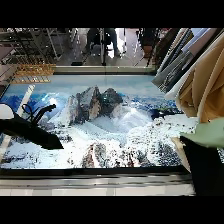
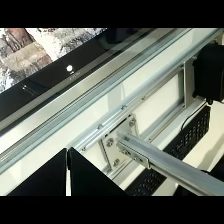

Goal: Fold the clothes and pants, and hang the long-sleeved shirts on hangers.

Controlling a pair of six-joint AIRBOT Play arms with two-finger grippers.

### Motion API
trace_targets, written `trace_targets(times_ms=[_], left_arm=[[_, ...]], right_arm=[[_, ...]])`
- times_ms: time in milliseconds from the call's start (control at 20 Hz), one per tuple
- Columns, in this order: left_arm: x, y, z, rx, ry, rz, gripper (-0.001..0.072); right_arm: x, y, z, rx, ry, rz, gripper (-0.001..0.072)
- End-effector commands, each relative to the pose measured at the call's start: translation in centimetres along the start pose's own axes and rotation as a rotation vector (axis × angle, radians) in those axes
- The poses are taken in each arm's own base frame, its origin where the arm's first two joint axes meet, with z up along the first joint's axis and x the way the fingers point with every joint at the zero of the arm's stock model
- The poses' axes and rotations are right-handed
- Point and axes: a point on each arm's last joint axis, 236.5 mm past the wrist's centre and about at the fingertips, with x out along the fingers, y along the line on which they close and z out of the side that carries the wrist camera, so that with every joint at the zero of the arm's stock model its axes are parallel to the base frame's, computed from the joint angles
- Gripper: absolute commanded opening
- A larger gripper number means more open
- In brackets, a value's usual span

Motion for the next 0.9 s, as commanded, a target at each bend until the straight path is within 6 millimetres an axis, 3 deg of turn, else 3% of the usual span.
trace_targets(times_ms=[0,100,200,250,350,400,500,550,650,750,800,850], left_arm=[[0.4,-0.1,-0.8,0.015,-0.012,0.004,0.0013],[0.4,0.2,-0.1,0.037,-0.041,0.016,0.0013],[0.3,0.5,0.8,0.036,-0.081,0.033,0.0013],[0.3,0.6,1.1,0.035,-0.090,0.037,0.0013],[0.3,0.7,1.3,0.032,-0.102,0.041,0.0013],[0.3,0.7,1.4,0.032,-0.103,0.041,0.0013],[0.3,0.7,1.4,0.031,-0.104,0.041,0.0013],[0.2,0.8,1.5,0.024,-0.108,0.042,0.0013],[0.2,0.9,1.9,0.006,-0.125,0.048,0.0013],[0.1,1.1,2.0,0.004,-0.132,0.055,0.0013],[-0.1,1.8,2.0,-0.003,-0.136,0.078,0.0013],[-0.5,3.2,1.8,-0.018,-0.134,0.130,0.0013]], right_arm=[[2.0,-12.4,-9.1,0.334,0.174,-0.167,0.0019],[3.9,-17.4,-15.0,0.452,0.324,-0.267,0.0020],[5.0,-21.7,-19.0,0.514,0.418,-0.416,0.0020],[5.0,-24.1,-19.8,0.503,0.421,-0.516,0.0020],[4.6,-27.7,-18.9,0.488,0.338,-0.659,0.0022],[4.4,-28.5,-17.3,0.466,0.271,-0.678,0.0099],[4.2,-28.1,-12.0,0.407,0.084,-0.633,0.0600],[4.0,-26.5,-8.8,0.374,-0.016,-0.568,0.0644],[2.8,-20.0,-1.1,0.303,-0.253,-0.335,0.0641],[1.1,-8.7,5.5,0.121,-0.438,0.005,0.0640],[0.8,-3.2,6.5,0.010,-0.466,0.139,0.0640],[1.3,2.0,6.2,-0.122,-0.451,0.235,0.0640]])
